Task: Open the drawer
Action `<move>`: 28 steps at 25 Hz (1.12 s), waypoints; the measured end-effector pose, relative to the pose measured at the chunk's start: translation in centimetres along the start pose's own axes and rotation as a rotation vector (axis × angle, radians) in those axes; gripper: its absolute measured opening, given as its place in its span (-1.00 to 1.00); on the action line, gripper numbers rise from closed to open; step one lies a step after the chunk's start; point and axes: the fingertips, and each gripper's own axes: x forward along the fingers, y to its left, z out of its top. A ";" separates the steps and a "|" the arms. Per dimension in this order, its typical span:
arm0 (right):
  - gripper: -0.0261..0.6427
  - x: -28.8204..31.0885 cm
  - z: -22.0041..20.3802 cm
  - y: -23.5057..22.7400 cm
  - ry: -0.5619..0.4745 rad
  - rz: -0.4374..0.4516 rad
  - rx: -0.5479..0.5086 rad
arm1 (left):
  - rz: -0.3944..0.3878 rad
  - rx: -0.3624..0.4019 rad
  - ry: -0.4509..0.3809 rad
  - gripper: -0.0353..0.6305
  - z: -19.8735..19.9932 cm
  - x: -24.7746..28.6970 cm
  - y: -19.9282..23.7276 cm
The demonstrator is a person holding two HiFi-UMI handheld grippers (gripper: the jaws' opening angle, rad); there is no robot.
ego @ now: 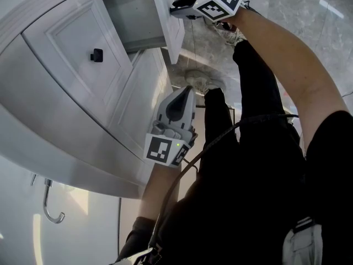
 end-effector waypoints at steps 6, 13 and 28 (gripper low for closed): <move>-0.56 -0.7 -0.4 -0.1 0.009 -0.002 0.000 | -0.017 0.010 0.009 -0.89 0.1 -0.4 0.0; -0.56 -2.1 -0.9 -0.2 0.027 -0.007 0.000 | 0.008 0.009 -0.008 -0.89 1.2 -0.7 0.3; -0.56 -3.3 -1.8 -0.6 0.038 -0.015 -0.016 | -0.002 0.017 -0.013 -0.89 0.3 -1.3 -0.3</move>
